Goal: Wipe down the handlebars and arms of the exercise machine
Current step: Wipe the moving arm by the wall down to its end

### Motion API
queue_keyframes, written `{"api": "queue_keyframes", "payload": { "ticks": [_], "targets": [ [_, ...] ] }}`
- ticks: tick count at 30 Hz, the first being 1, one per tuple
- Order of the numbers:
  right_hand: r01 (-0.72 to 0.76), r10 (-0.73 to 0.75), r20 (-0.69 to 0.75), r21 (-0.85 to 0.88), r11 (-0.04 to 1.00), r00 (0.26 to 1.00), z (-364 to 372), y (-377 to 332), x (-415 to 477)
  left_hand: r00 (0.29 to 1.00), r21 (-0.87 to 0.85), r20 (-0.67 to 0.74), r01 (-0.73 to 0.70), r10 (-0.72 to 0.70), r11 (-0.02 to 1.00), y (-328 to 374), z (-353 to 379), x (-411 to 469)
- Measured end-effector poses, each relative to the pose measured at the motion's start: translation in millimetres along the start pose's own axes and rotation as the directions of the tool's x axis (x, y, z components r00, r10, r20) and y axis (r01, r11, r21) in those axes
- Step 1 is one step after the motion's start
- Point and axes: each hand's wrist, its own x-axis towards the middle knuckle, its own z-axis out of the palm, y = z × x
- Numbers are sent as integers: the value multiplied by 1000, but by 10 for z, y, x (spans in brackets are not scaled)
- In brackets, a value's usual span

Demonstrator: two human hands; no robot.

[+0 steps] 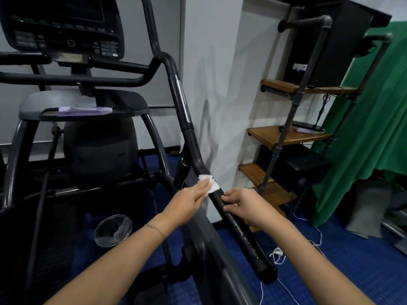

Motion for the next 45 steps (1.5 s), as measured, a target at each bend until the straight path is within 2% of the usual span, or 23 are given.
{"api": "queue_keyframes", "payload": {
  "ticks": [2,8,12,15,17,18,20,21,22,24,27,31,34,39,45],
  "targets": [
    [7,-7,-11,1,1000,1000,-9,6,4,1000,-18,12,-12,12,1000,-12,10,-42],
    [8,-8,-3,11,1000,1000,-7,-1,8,995,15,-27,93,-93,996,117,43,207],
    [9,-9,-10,-3,1000,1000,12,11,0,1000,11,-9,8,-8,1000,79,101,27],
    [14,-14,-1,-34,999,1000,3,2,3,989,-102,-122,67,-79,993,22,74,119],
    [13,-12,14,-48,999,1000,17,6,3,937,-323,-259,144,-233,935,31,40,277],
    [12,-11,18,-49,999,1000,25,8,5,876,-452,-327,184,-354,873,16,8,380],
    [11,-10,20,-42,999,1000,33,16,15,722,-690,-321,265,-613,673,-30,-67,607],
    [12,-11,19,-38,999,1000,31,17,20,676,-741,-278,301,-682,600,-39,-81,694],
    [12,-12,19,-32,999,1000,29,20,25,660,-743,-251,337,-708,578,-10,-75,742],
    [18,-18,19,-19,1000,1000,25,39,35,707,-643,-252,388,-661,660,77,0,730],
    [29,-29,13,-8,1000,1000,23,60,47,821,-479,-270,339,-503,810,192,175,517],
    [19,-18,20,-37,999,1000,6,22,50,846,-315,-265,377,-462,871,167,114,532],
    [18,-17,18,-51,999,1000,4,-15,19,867,-264,-242,373,-435,890,199,108,454],
    [6,-3,49,-64,998,999,-23,-32,10,871,-309,-232,357,-434,882,307,243,232],
    [-14,16,42,-50,999,999,18,-29,30,864,-192,-188,435,-468,880,431,148,285]
  ]
}}
